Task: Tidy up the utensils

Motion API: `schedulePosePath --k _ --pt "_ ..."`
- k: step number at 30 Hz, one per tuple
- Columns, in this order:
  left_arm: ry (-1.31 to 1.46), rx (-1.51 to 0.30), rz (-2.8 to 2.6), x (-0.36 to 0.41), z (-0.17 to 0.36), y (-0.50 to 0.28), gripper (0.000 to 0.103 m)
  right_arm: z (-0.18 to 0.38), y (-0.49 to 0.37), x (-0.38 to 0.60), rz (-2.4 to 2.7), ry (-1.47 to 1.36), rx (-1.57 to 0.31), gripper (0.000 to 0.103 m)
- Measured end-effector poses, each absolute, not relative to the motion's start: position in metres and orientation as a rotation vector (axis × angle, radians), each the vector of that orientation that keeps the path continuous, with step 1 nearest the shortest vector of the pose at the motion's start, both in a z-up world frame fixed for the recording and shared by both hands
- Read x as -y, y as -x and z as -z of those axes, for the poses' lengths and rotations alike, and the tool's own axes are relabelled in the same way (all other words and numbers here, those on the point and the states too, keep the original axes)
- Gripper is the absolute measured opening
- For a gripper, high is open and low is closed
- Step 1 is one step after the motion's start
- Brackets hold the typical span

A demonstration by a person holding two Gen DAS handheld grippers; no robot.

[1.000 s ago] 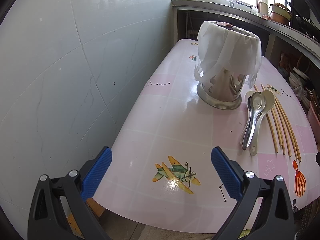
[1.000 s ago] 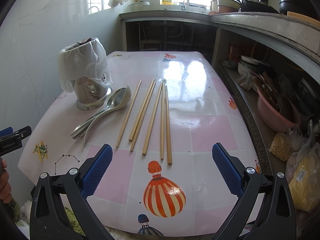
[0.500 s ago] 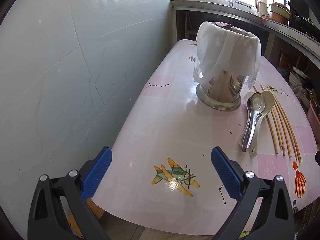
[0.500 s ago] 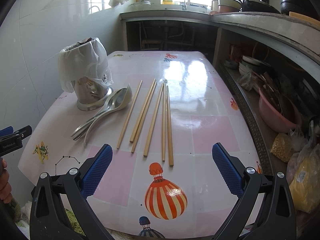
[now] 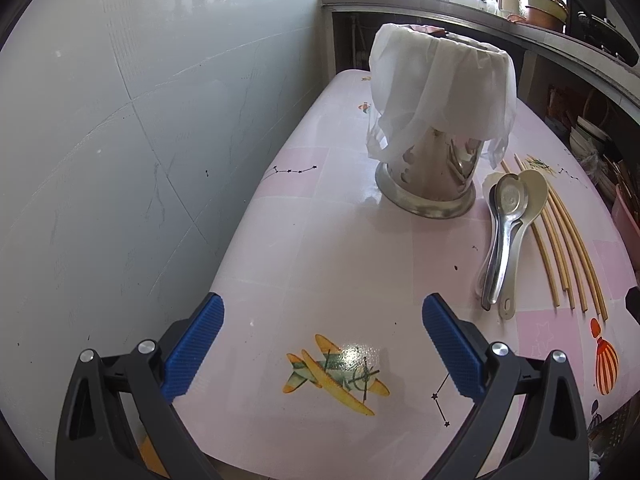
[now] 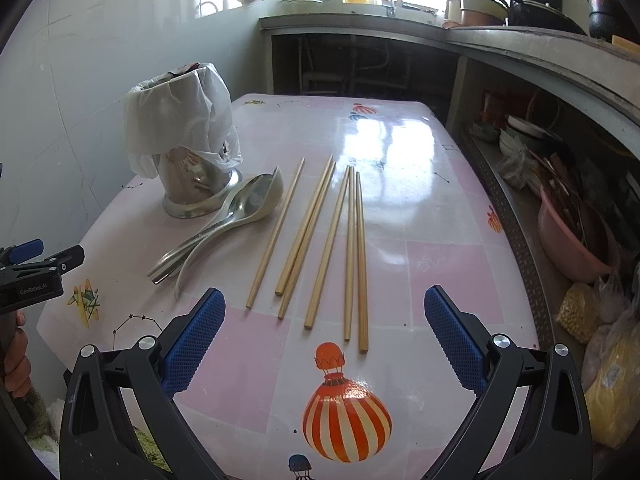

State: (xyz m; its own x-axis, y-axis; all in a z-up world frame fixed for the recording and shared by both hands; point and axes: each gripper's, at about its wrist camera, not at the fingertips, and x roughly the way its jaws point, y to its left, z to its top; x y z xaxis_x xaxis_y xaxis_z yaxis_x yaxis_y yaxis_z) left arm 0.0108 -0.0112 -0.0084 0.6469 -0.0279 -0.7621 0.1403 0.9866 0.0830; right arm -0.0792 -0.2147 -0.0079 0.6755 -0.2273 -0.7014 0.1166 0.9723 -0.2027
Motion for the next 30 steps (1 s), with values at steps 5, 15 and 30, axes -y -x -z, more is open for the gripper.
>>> schedulePosePath --k 5,15,30 --pt "-0.197 -0.834 0.149 0.024 0.009 -0.021 0.097 0.004 0.065 0.209 0.114 0.139 -0.768 0.095" --pt "0.012 -0.78 0.493 0.03 0.01 -0.04 0.097 0.017 0.035 0.206 0.037 0.213 -0.717 0.095" --pt "-0.166 -0.776 0.701 0.084 0.029 -0.016 0.059 0.029 0.002 0.247 0.004 -0.013 -0.769 0.095"
